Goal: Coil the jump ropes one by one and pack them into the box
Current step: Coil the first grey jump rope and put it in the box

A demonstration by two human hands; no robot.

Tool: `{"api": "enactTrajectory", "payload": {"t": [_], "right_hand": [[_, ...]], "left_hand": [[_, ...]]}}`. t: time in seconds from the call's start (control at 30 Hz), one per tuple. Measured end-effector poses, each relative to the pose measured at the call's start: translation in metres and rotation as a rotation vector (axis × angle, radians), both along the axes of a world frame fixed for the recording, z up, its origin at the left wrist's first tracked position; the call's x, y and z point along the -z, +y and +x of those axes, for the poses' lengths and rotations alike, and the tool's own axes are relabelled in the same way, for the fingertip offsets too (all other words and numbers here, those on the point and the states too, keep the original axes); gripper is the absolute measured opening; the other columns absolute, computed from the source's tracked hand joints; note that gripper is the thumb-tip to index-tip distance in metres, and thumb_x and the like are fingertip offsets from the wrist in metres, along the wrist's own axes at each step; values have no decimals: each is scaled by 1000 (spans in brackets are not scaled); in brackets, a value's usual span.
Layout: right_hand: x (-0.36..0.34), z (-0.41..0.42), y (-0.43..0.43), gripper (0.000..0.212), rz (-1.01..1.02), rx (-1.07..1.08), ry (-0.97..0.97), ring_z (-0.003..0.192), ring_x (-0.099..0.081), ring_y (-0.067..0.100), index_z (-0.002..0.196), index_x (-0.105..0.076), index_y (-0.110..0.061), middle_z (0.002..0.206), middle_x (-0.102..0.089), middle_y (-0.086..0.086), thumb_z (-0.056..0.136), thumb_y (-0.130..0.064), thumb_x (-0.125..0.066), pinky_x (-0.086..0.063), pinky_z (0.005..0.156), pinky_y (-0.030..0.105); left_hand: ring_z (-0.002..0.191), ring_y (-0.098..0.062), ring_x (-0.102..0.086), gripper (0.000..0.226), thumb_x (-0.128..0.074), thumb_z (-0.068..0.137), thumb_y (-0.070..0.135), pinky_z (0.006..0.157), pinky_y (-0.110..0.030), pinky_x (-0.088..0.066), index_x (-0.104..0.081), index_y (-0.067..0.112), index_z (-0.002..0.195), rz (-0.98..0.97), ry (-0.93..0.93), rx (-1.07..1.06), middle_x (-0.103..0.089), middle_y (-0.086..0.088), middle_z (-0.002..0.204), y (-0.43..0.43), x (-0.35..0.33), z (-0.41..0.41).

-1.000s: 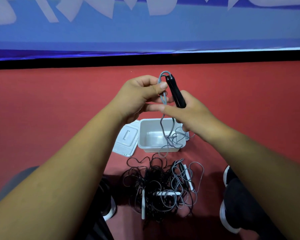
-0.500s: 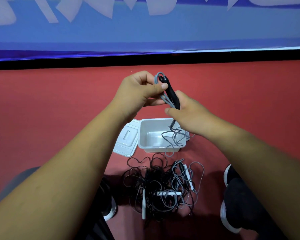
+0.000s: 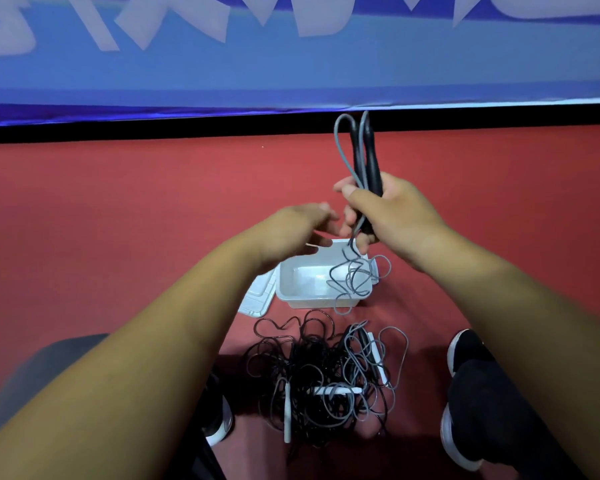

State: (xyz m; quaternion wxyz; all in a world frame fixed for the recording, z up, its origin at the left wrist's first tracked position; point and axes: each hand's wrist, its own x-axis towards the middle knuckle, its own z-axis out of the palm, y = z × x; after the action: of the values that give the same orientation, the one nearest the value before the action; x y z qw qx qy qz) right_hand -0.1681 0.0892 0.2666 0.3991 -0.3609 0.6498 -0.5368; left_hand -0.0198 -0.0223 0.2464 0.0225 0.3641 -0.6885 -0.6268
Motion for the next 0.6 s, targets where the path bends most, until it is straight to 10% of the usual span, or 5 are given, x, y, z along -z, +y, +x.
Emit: {"api": "enactTrajectory", "payload": {"t": [0.17, 0.3, 0.4, 0.47, 0.6], "right_hand": [[-17, -5, 2, 21, -89, 101, -154, 69, -76, 30, 125, -62, -7, 78, -73, 12, 109, -19, -57, -44, 37, 26], [-21, -14, 3, 21, -135, 194, -119, 71, -77, 30, 126, -60, -8, 84, -78, 13, 109, -20, -56, -37, 37, 24], [-22, -21, 5, 23, -160, 261, -111, 68, -76, 29, 126, -59, -5, 83, -77, 12, 108, -20, -57, -36, 37, 24], [-22, -23, 6, 23, -162, 293, -95, 68, -76, 29, 124, -59, -5, 81, -77, 10, 108, -20, -58, -37, 37, 25], [-21, -24, 6, 19, -154, 316, -76, 70, -77, 28, 120, -60, -6, 80, -77, 9, 108, -21, -59, -40, 38, 27]], "left_hand": [[123, 1, -62, 32, -51, 109, 43, 113, -23, -37, -77, 28, 120, -48, -23, 312, -75, 15, 121, 19, -10, 2], [93, -18, -60, 40, -48, 111, 37, 103, -36, -46, -74, 8, 111, 9, 130, 333, -65, -6, 93, 18, -13, 3], [107, -32, -64, 36, -46, 112, 35, 106, -47, -49, -64, 6, 102, 104, 225, 284, -69, -16, 107, 18, -13, -1], [119, -41, -67, 32, -41, 113, 35, 103, -47, -51, -56, 10, 100, 166, 253, 275, -72, -21, 123, 20, -16, -3], [85, -36, -74, 25, -43, 112, 32, 77, -32, -54, -53, 11, 105, 120, 278, 248, -75, -23, 89, 24, -25, -5]]}}
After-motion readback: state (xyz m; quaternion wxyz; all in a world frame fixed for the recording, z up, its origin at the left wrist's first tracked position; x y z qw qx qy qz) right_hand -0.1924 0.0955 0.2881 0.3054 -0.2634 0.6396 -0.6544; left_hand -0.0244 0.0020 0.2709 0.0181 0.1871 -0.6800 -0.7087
